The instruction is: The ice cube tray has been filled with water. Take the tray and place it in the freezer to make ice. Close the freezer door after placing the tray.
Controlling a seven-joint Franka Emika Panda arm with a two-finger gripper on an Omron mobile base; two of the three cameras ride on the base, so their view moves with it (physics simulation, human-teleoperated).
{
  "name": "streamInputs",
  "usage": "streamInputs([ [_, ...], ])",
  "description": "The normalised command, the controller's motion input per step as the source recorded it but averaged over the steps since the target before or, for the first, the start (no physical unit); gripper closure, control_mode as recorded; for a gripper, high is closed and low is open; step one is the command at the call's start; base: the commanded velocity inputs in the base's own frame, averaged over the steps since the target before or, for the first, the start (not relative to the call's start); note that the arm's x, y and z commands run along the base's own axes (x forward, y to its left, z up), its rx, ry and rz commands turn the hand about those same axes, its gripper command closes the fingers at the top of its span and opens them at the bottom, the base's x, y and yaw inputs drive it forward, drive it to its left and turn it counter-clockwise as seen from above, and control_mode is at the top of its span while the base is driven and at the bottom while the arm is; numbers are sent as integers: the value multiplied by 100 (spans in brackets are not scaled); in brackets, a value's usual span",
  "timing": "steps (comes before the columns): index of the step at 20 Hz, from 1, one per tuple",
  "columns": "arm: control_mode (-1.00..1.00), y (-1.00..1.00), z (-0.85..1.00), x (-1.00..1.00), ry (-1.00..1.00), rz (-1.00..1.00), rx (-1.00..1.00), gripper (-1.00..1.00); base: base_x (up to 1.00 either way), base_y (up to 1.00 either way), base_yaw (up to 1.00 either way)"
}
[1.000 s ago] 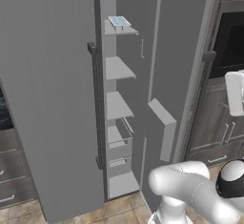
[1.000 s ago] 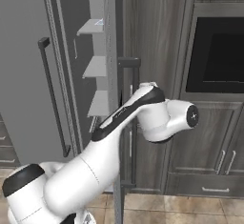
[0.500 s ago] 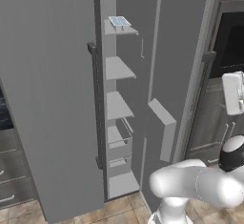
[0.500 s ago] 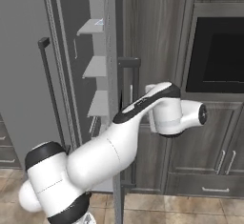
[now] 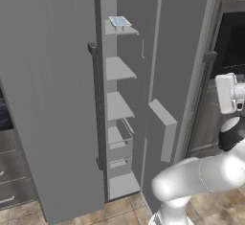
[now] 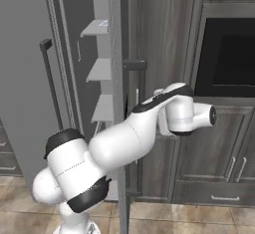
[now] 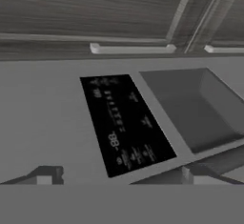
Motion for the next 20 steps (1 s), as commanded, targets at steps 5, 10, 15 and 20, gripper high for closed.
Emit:
streamInputs([
  [5, -100, -1, -30, 32, 0, 5, 0, -100, 0, 0, 0],
  [10, -100, 5, -28, 41, 0, 7, 1, -100, 0, 0, 0],
  [15, -100, 22, -14, 25, 0, 10, 1, -100, 0, 0, 0],
  [20, -100, 50, -14, 9, 0, 13, 0, -100, 0, 0, 0],
])
